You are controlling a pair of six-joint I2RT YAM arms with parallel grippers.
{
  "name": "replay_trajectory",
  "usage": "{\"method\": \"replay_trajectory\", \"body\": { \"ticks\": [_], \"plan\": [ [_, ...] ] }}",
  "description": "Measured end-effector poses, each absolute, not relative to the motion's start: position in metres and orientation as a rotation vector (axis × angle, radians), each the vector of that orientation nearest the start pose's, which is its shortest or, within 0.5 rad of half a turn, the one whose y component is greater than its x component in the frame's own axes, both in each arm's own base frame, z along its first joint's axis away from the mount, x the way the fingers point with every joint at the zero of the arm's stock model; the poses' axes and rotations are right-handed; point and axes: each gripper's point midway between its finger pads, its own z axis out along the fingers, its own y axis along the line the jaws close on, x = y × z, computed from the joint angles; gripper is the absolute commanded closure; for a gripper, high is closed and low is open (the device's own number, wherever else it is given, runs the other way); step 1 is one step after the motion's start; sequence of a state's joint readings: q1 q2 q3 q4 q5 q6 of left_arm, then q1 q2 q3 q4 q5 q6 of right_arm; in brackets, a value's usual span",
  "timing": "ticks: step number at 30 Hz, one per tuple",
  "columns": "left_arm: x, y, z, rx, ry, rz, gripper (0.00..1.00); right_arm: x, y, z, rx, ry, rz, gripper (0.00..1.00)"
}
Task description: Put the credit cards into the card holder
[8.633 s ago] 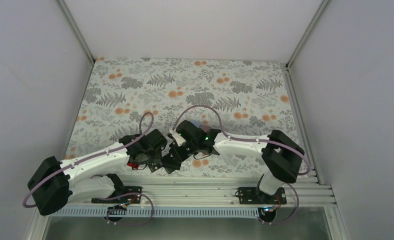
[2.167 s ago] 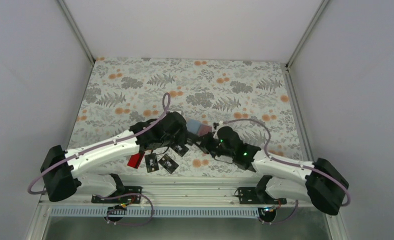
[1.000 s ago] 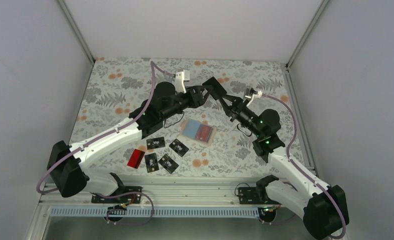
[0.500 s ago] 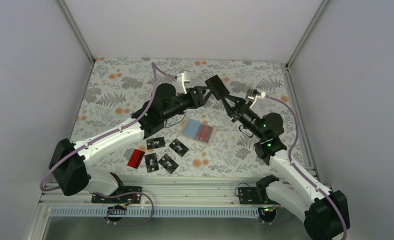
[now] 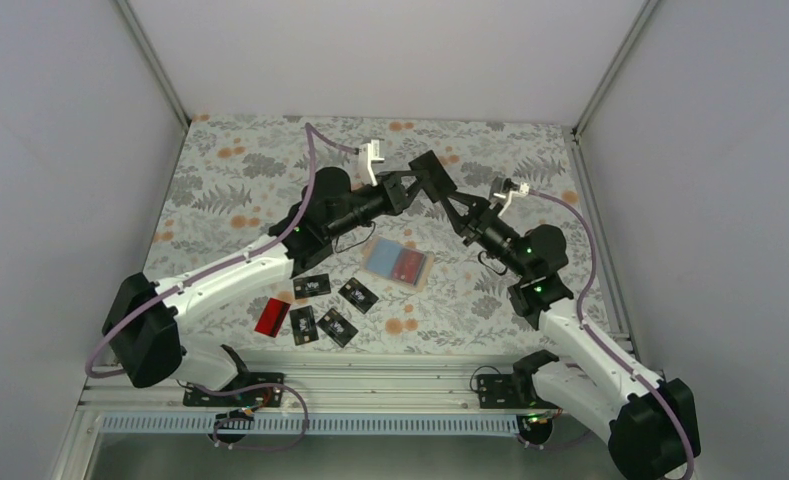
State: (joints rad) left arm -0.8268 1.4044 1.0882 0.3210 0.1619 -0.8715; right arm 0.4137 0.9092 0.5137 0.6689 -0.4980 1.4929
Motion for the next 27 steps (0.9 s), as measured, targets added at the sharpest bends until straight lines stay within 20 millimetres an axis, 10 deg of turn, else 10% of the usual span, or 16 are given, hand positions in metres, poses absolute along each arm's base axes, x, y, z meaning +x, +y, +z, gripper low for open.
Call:
{"method": "replay_trajectory", "body": {
  "ticks": [3, 11, 27],
  "plan": [
    [0.298, -0.369, 0.36, 0.114, 1.741, -1.446, 0.98, 0.264, 0.205, 0.339, 0.354, 1.595, 1.868, 0.94],
    [0.3, -0.366, 0.358, 0.104, 1.751, -1.429, 0.98, 0.269, 0.218, 0.34, 0.137, 1.765, 1.681, 0.34],
    [0.277, -0.356, 0.338, 0.379, 1.971, -1.242, 0.97, 0.257, 0.211, 0.313, -0.438, 1.918, 1.21, 0.28]
  ]
}}
